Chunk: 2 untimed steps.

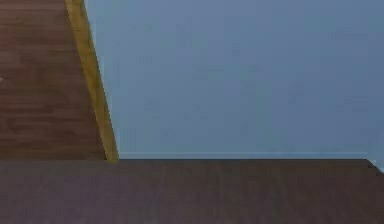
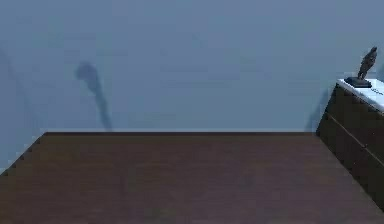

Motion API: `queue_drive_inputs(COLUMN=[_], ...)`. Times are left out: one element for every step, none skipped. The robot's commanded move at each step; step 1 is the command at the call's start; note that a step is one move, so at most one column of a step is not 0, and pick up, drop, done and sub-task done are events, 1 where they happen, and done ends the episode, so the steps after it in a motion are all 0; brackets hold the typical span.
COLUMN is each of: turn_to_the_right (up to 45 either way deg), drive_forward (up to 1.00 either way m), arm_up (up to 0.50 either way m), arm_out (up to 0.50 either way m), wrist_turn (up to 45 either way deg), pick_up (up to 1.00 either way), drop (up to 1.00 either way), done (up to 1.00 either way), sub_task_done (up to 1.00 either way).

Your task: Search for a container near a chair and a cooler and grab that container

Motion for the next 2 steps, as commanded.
queue_drive_inputs(turn_to_the_right=[-45.0, -45.0], drive_forward=[0.00, 0.00], arm_up=[0.00, 0.00], arm_out=[0.00, 0.00], wrist_turn=[0.0, 0.0], pick_up=[0.00, 0.00], drop=[0.00, 0.00], done=[0.00, 0.00], sub_task_done=[0.00, 0.00])
